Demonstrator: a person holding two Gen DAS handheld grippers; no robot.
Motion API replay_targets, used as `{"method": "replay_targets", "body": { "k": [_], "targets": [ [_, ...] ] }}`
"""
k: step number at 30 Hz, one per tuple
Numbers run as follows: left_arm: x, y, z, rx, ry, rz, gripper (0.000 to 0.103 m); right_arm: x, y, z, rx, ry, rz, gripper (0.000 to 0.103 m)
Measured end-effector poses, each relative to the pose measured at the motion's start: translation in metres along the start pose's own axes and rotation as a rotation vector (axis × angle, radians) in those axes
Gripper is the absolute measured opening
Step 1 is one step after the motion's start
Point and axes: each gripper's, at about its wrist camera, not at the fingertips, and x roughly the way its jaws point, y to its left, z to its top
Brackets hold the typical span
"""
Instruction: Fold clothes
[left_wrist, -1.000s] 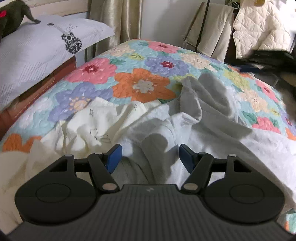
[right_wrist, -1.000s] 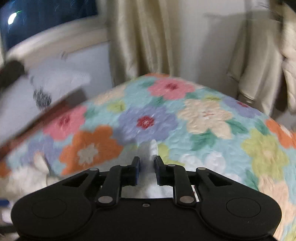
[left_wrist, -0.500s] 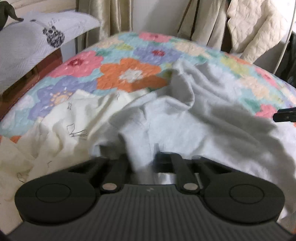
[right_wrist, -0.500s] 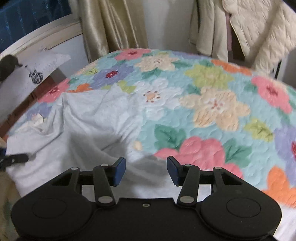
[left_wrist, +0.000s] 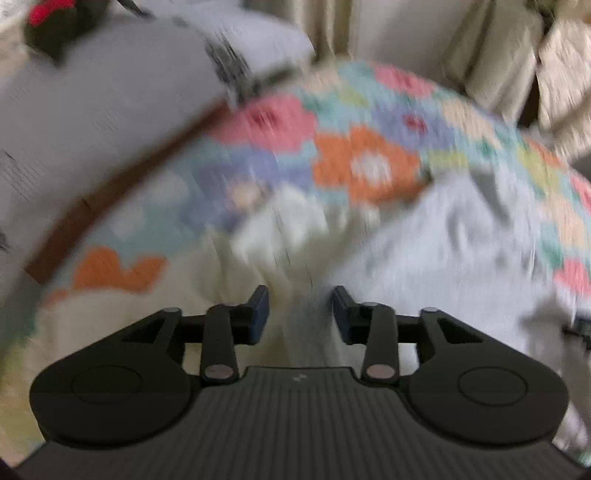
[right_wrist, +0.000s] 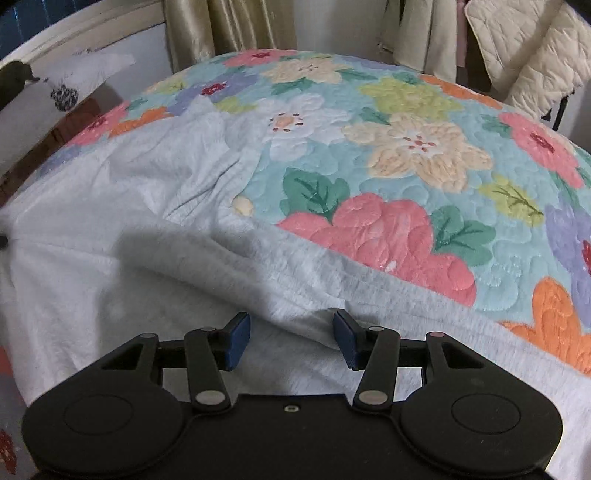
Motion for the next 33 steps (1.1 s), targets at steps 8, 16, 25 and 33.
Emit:
{"method": "replay_targets", "body": {
  "k": [8, 16, 25, 33],
  "targets": [
    [0.027, -0.069, 0.059, 0.219, -0.085, -0.218, 0.069, -0.021, 0.004, 0.007, 0.075, -0.055, 0.051, 0.057],
    [0.153, -0.148, 0.056, 0.468, 0.116, -0.253, 0.068, -0.003, 0.004, 0.053, 0.131, -0.129, 0.203, 0.058],
    [0.155, -0.152, 0.042, 0.421, 0.112, -0.266, 0.015, 0.049, 0.015, 0.094, 0.154, -0.114, 0.292, 0.057],
    [0.126, -0.153, 0.062, 0.358, -0.03, -0.294, 0.005, 0.049, 0.037, 0.094, 0.086, -0.249, 0.295, 0.007]
  ]
}}
